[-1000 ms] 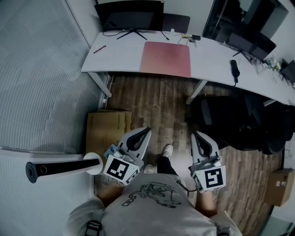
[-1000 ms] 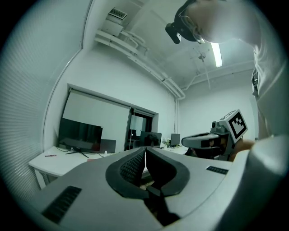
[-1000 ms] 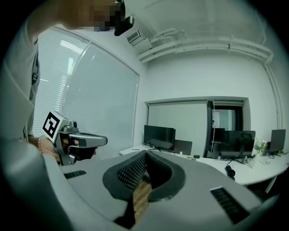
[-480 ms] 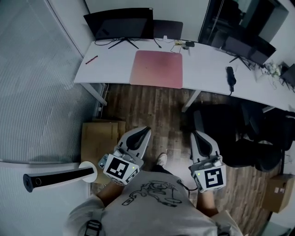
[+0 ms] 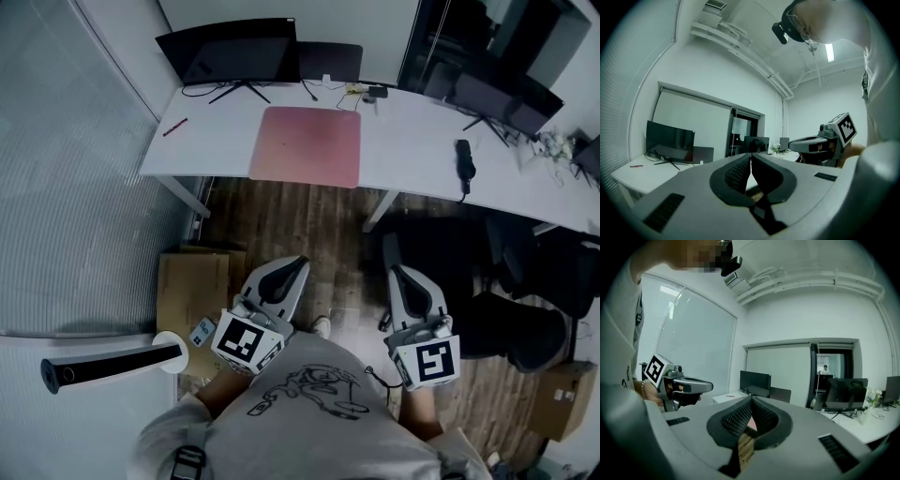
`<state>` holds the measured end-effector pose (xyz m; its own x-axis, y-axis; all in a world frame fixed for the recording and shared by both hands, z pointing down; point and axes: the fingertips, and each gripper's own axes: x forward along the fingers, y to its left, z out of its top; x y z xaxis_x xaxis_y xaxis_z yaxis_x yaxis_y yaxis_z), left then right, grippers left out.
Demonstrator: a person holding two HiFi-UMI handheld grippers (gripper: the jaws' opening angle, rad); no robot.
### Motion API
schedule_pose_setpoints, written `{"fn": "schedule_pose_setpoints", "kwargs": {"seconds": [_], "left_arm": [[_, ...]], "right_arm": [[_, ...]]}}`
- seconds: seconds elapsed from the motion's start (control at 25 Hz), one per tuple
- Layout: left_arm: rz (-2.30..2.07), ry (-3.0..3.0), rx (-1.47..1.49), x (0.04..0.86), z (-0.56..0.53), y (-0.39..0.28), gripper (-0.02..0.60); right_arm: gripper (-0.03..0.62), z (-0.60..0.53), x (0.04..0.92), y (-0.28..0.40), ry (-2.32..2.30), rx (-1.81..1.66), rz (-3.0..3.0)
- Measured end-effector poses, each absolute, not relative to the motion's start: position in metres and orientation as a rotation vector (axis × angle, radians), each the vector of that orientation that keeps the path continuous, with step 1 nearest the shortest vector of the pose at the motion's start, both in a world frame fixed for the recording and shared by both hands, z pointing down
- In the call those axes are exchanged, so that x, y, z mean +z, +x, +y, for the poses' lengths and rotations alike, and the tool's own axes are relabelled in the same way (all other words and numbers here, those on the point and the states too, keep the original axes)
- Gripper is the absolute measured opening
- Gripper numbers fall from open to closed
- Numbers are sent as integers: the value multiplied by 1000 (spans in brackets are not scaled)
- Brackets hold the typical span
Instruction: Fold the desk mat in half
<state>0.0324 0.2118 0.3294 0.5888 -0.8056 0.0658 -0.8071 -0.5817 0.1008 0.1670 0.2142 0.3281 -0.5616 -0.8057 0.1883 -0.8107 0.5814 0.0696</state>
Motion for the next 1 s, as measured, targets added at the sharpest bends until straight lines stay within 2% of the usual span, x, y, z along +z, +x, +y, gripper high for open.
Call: {"fn": "schedule_pose_setpoints", "kwargs": {"seconds": [0.48, 1.0], "left_arm": [[-1359, 2690, 10, 339, 166, 40, 26], [-1391, 2662, -10, 341, 75, 1, 26]], "right_arm": [[6, 172, 331, 170, 1359, 40, -2607], [6, 76, 323, 129, 1363, 26, -2666]]}}
